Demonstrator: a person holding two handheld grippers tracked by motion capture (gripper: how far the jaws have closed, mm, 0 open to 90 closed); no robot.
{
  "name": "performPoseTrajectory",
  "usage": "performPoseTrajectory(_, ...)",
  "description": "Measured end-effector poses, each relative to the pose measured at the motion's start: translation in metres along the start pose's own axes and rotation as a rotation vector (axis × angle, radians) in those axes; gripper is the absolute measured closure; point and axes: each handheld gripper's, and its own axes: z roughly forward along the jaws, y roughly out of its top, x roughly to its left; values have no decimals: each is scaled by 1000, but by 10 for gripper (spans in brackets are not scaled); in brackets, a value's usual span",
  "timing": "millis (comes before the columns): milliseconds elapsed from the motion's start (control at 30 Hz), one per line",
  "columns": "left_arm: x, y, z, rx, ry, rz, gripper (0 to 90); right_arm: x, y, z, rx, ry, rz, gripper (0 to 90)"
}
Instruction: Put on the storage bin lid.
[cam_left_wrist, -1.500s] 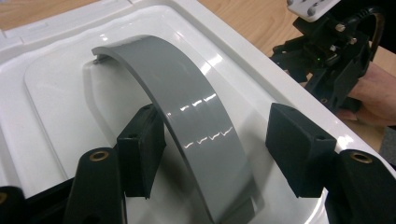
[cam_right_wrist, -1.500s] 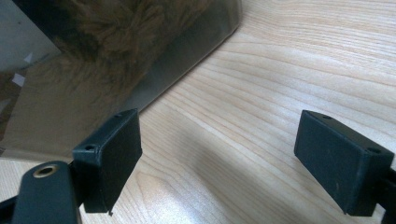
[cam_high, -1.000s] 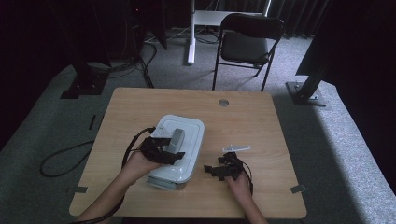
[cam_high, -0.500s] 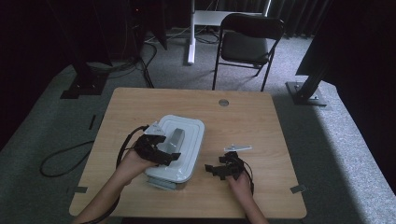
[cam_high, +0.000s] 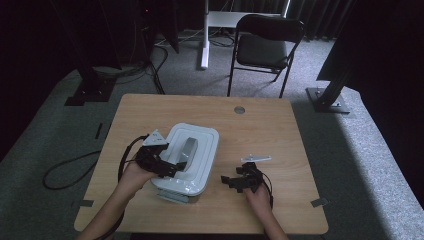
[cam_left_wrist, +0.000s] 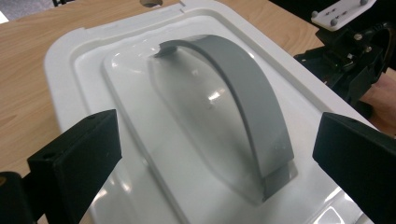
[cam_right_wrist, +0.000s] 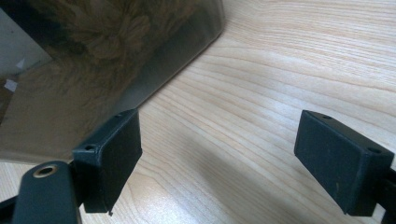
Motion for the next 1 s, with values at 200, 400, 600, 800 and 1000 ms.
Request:
performPoseTrajectory(200,7,-9,-7,5,29,-22,19,-2,0,-2,-7,-12,-2,143)
performPoseTrajectory(400,16,-18,-25,-27,60,-50,19,-4,0,-3,-5,-16,0,143)
performPoseTrajectory(600,28,-27,-38,-45,92,-79,19,-5,0,-1,-3,-18,1,143)
performPoseTrajectory(800,42,-43,-49,-55,135,-114,19,-5,1,-1,-1,-19,2,142)
performPoseTrajectory(1000,62,-65,-55,-63,185,-167,19,-6,0,0,2,-23,-2,143)
